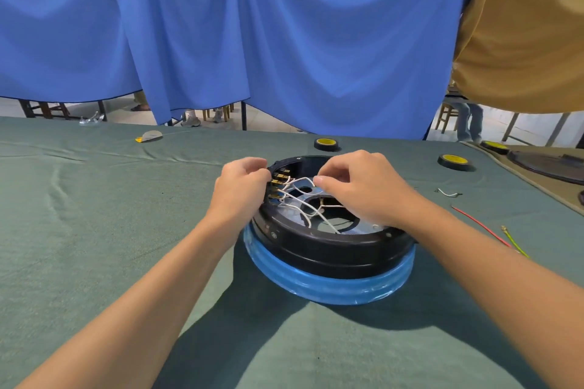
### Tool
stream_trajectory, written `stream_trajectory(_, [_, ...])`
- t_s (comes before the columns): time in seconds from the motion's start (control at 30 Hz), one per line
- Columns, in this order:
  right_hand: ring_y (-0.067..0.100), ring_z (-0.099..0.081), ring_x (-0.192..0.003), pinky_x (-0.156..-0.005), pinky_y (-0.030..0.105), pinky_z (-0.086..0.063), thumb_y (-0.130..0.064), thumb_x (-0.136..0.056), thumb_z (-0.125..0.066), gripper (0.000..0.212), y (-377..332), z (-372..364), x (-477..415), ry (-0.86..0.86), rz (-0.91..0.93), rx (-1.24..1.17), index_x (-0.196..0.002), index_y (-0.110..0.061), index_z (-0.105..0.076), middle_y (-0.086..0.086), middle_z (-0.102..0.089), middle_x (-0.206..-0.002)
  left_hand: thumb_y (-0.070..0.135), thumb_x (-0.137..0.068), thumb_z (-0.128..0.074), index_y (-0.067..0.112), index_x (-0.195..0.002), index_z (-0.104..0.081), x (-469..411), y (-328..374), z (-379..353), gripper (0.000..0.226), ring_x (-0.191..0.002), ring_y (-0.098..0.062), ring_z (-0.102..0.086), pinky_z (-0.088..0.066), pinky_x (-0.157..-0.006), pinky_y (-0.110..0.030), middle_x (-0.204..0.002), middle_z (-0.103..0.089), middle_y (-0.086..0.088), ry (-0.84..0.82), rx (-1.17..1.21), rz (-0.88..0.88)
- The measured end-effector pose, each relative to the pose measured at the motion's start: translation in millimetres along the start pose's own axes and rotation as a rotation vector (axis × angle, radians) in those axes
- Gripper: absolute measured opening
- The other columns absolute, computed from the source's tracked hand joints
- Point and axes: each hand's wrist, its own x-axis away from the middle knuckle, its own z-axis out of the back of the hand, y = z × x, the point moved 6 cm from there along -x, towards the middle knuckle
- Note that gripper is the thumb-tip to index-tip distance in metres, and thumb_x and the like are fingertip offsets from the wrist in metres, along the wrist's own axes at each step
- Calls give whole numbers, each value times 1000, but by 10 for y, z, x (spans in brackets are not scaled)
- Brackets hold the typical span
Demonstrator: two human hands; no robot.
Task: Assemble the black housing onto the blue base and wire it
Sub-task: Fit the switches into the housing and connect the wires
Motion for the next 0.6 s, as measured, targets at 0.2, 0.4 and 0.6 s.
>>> stream_trajectory(0.2, [17, -60, -78, -77, 29, -44, -17, -90, -63, 13, 442, 404, 277, 287, -4, 62, -86, -14, -74, 1, -69, -83, 22, -93, -47, 17, -119, -65, 268, 602, -404, 32, -111, -28, -54, -39, -90, -36, -115, -65, -1, -54, -729, -444])
stream_trajectory(0.4, [24, -64, -89, -79, 26, -40, -14, -90, -61, 15, 1454, 622, 383, 328, -351, 58, -88, -13, -75, 4, -73, -87, 38, -98, -39, 15, -97, -63, 440, 952, -1180, 33, -95, -29, -59, -38, -79, -38, -96, -67, -2, -259, -957, -626])
stream_trajectory(0.6, [28, -57, -111, -95, 40, -49, -10, -92, -51, 26, 2128, 619, 403, 130, -520, 243, -107, -15, -72, 8, -69, -114, 45, -103, -34, 11, -123, -59, 366, 1113, -1736, 46, -112, -29, -57, -36, -93, -39, -114, -67, -7, -357, -856, -642])
